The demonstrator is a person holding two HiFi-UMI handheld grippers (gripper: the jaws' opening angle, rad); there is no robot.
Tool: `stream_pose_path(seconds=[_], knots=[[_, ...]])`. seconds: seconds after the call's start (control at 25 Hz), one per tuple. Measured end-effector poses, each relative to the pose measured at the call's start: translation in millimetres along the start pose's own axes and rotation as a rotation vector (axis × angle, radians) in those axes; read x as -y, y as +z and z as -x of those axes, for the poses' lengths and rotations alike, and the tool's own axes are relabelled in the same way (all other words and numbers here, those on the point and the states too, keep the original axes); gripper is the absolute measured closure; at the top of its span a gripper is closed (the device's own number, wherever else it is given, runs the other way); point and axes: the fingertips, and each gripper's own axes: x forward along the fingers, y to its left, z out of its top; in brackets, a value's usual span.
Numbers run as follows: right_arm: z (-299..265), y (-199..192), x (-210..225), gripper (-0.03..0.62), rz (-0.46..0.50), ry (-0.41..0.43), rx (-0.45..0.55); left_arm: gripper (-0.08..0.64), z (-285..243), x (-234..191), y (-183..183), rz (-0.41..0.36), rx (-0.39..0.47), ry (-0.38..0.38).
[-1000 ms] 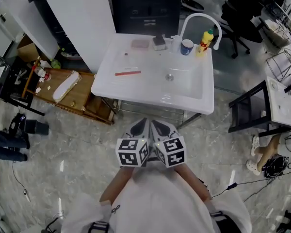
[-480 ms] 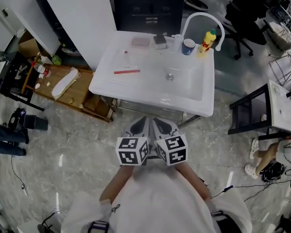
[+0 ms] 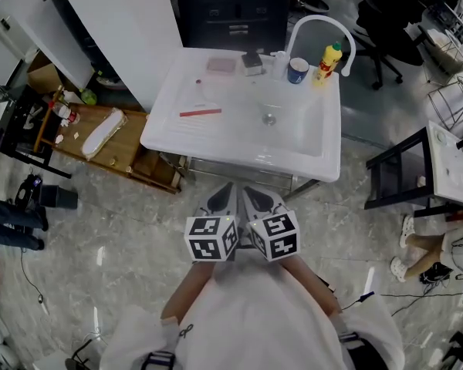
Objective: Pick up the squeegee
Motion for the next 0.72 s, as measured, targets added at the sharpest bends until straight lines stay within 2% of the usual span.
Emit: stream_pose_path(seconds=[0.72], knots=[[-3.4,3.2,2.5,0.565,0.011,-0.018,0.0,0.532,-2.3,-5.2,6.5,0.008,0.023,-0.002]])
